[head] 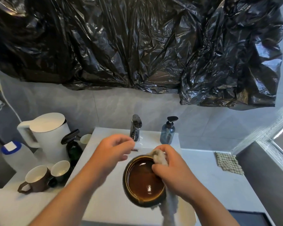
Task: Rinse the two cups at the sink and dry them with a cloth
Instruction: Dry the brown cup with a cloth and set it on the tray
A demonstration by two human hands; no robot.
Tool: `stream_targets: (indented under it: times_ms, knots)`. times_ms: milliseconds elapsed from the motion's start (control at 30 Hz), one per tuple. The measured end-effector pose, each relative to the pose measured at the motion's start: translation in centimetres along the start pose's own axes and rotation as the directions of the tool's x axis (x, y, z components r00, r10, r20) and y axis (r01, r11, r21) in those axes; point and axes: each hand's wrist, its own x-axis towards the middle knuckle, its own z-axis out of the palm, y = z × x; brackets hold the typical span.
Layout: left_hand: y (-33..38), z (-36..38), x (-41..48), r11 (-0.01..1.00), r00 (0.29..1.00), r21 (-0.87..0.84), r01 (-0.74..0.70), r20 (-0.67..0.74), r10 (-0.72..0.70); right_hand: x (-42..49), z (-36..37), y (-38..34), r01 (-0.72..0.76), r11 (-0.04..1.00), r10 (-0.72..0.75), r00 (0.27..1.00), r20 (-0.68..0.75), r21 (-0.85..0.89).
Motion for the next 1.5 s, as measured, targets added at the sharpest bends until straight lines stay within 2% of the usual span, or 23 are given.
stream_targets:
  times_ms: [67, 133, 200, 233, 400, 500, 600, 667, 767, 833, 867, 967, 1033, 1100, 1233, 1333, 1433, 1500]
  knots:
    - [1.1, -1.5, 1.6, 0.994, 0.974, 0.111, 0.019, 0.222, -0.044, 0.1, -0.3, -0.2, 0.014, 1.000, -0.011, 0.995, 0.097, -0.023]
    - [1.9, -2.3, 2.5, 0.971, 0.874, 0.229, 0.071, 0.454, -0.171, 0.3, -0.4, -0.6, 0.039, 0.999, -0.033, 0.990, 0.135, -0.036]
    - [2.1, -2.6, 3.2, 0.944, 0.772, 0.321, 0.077, 0.579, -0.260, 0.6, -0.5, -1.0, 0.036, 0.999, -0.033, 0.986, 0.161, -0.018]
    - [2.1, -2.6, 3.5, 0.936, 0.746, 0.345, 0.075, 0.603, -0.282, 0.6, -0.6, -1.1, 0.029, 1.000, -0.027, 0.984, 0.179, -0.008]
    - [1.1, -1.9, 4.2, 0.952, 0.713, 0.266, 0.152, 0.637, -0.292, 1.1, -0.7, -0.8, 0.036, 0.999, -0.043, 0.977, 0.210, 0.036]
    - [-0.4, -1.7, 3.8, 0.951, 0.705, 0.187, 0.245, 0.639, -0.307, 1.3, -0.8, 0.0, 0.011, 0.987, -0.049, 0.972, 0.231, 0.162]
    - [-2.0, -1.9, 2.9, 0.938, 0.697, 0.109, 0.329, 0.643, -0.319, 1.5, -1.1, 1.5, 0.014, 0.942, -0.038, 0.997, 0.064, 0.335]
    - [-3.0, -2.1, 2.1, 0.922, 0.716, 0.022, 0.388, 0.622, -0.316, 1.5, -1.2, 3.0, 0.000, 0.847, 0.056, 0.994, -0.089, 0.532]
    - [-4.3, -1.7, 0.4, 0.892, 0.809, -0.151, 0.426, 0.505, -0.301, 0.9, -1.3, 4.9, -0.043, 0.537, 0.230, 0.968, -0.097, 0.843]
    - [-5.2, -0.8, -0.7, 0.856, 0.882, -0.308, 0.416, 0.366, -0.296, 0.1, -1.2, 5.6, -0.048, 0.454, 0.229, 0.971, -0.064, 0.890]
    - [-5.6, -0.3, -1.1, 0.826, 0.913, -0.404, 0.392, 0.282, -0.295, -0.3, -0.8, 5.7, -0.049, 0.456, 0.203, 0.978, -0.050, 0.889]
    - [-6.3, 1.5, -1.8, 0.800, 0.948, -0.526, 0.288, 0.037, -0.316, -1.7, 1.4, 5.5, -0.034, 0.607, 0.120, 0.992, -0.049, 0.794]
    - [-6.6, 2.5, -1.9, 0.847, 0.947, -0.463, 0.262, -0.045, -0.318, -2.2, 3.1, 4.8, 0.026, 0.770, 0.046, 0.994, -0.096, 0.637]
    - [-6.5, 2.9, -1.9, 0.904, 0.956, -0.337, 0.262, -0.036, -0.290, -2.5, 4.1, 3.9, 0.138, 0.903, -0.108, 0.990, -0.096, 0.407]
    - [-4.9, 2.5, -2.2, 0.971, 0.977, -0.113, 0.210, 0.058, -0.204, -1.9, 3.0, 3.3, 0.222, 0.928, -0.208, 0.975, -0.081, 0.298]
    - [-3.6, 2.4, -2.4, 0.983, 0.976, 0.013, 0.184, 0.120, -0.184, -1.2, 1.7, 1.8, 0.249, 0.959, -0.256, 0.966, 0.041, 0.138]
    - [-2.7, 3.2, -2.6, 0.968, 0.953, 0.131, 0.216, 0.189, -0.239, -0.2, 0.9, 0.6, 0.299, 0.948, -0.265, 0.932, 0.247, -0.112]
    - [-3.0, 3.7, -2.7, 0.951, 0.945, 0.096, 0.293, 0.124, -0.303, 0.0, 0.6, 0.6, 0.301, 0.945, -0.262, 0.930, 0.258, -0.126]
